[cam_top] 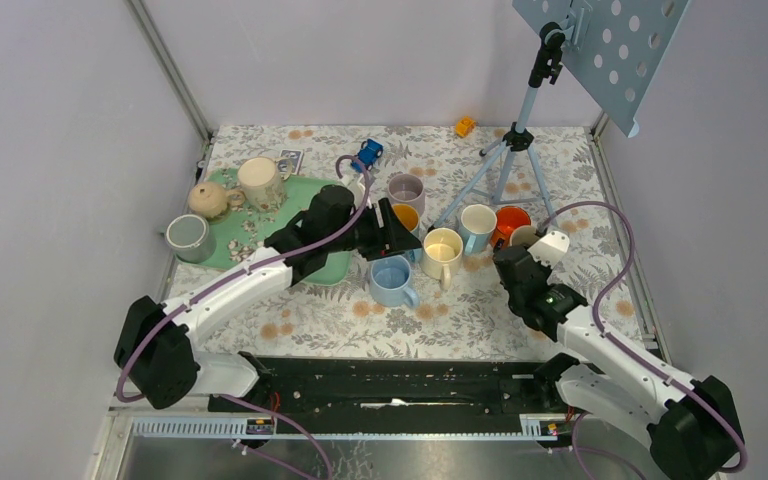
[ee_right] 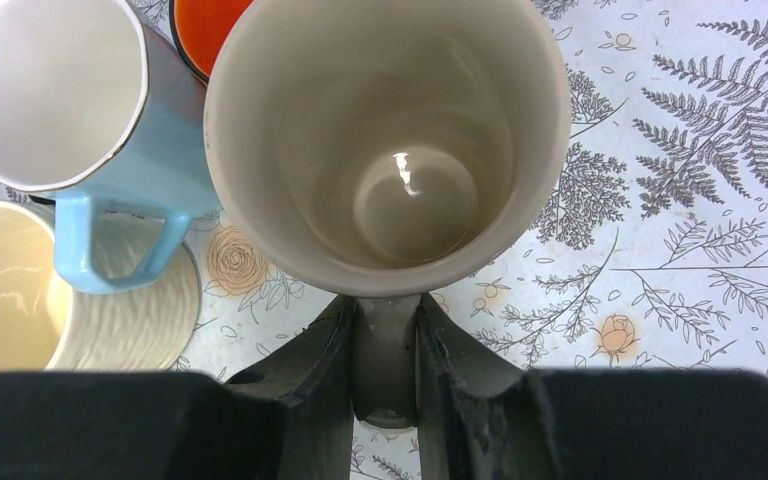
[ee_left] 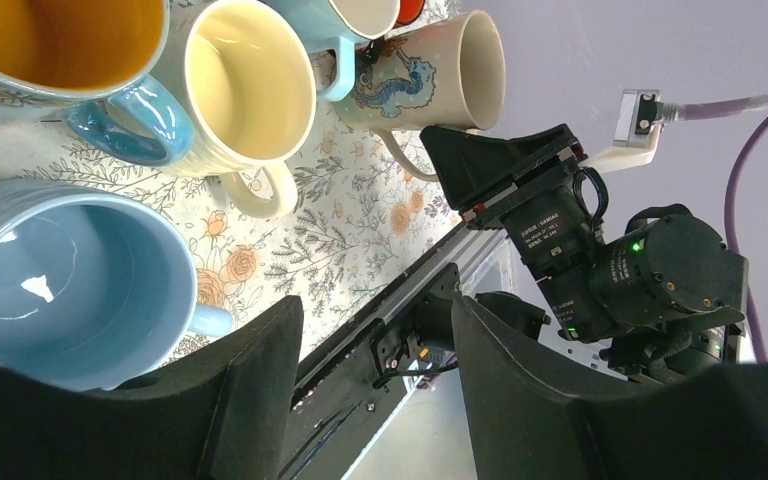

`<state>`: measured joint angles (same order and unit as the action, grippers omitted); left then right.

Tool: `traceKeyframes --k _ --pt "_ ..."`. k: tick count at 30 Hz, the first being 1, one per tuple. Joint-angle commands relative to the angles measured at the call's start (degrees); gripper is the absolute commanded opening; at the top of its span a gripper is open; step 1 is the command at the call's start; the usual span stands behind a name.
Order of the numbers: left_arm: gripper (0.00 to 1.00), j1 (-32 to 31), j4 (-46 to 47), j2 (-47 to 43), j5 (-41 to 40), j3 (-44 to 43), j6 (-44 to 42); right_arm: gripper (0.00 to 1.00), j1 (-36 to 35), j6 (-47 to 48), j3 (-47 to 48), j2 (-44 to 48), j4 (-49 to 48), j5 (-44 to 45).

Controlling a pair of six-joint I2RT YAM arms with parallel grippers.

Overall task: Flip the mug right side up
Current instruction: Place the cup at the center of the board.

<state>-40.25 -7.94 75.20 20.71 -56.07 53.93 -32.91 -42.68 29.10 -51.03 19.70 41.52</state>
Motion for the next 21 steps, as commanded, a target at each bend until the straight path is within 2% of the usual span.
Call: traceKeyframes --k 1,8,21 --pt "0.61 0.72 1.01 -2.29 0.99 0.1 -1.11 0.08 0.75 0.65 0.85 -1.35 -0.67 4.63" --pt "0.61 1.05 1.02 -2.47 1.13 0.18 -1.12 0.36 0.79 0.19 0.58 -0.3 -0.77 2.62" --pt "0.62 1.21 0.65 -2.77 0.74 -0.22 -1.11 0.73 0.79 -0.58 2.34 3.25 2.77 0.24"
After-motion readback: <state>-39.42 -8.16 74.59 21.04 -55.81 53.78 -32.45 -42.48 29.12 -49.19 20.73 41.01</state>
